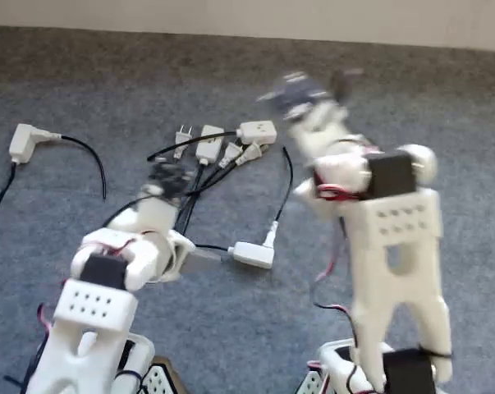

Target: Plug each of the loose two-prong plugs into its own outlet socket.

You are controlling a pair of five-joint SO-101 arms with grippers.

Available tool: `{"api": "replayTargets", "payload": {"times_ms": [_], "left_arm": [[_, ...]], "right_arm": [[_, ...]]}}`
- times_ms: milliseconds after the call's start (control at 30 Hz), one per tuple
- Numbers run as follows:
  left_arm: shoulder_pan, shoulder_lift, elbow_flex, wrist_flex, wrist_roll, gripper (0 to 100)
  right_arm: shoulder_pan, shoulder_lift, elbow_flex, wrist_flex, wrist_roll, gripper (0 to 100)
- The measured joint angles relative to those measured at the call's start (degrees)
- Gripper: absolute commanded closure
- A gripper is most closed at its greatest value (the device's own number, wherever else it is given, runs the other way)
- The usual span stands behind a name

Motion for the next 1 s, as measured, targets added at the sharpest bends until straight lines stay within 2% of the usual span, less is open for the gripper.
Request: {"api": "replayTargets", "payload": {"times_ms": [67,133,200,267,400,500,600,700,833,1000], "left_arm": [[2.5,5.0,-3.8,2.0,-3.6,56],[3.1,10.9,-8.2,2.6,-6.8,63],[3.0,17.2,-13.5,2.8,-9.5,71],[2.9,23.7,-19.6,4.1,-12.3,74],[4.1,35.2,-32.2,11.3,-18.9,72],[5.6,42.1,-40.4,16.4,-23.3,71],[8.1,48.0,-46.0,19.0,-27.5,71],[11.6,53.4,-49.8,19.4,-28.8,71],[16.0,59.6,-52.8,19.4,-29.1,71],[17.4,66.9,-53.2,19.4,-29.1,71]], "right_arm": [[4.7,-3.9,3.3,-1.1,-5.5,60.5],[7.4,-8.6,10.3,-5.0,-10.2,60.5],[8.2,-13.8,20.9,-10.7,-12.7,60.5],[8.3,-18.7,33.8,-18.4,-13.5,60.5],[10.5,-25.3,59.8,-32.5,-14.0,60.5],[14.0,-27.5,71.7,-39.7,-14.2,60.5],[17.1,-29.1,77.1,-44.3,-16.3,60.5],[20.3,-31.5,79.1,-46.0,-17.7,60.5],[21.2,-36.7,81.1,-46.2,-18.1,60.5],[21.3,-44.5,84.7,-46.2,-18.1,60.5]]}}
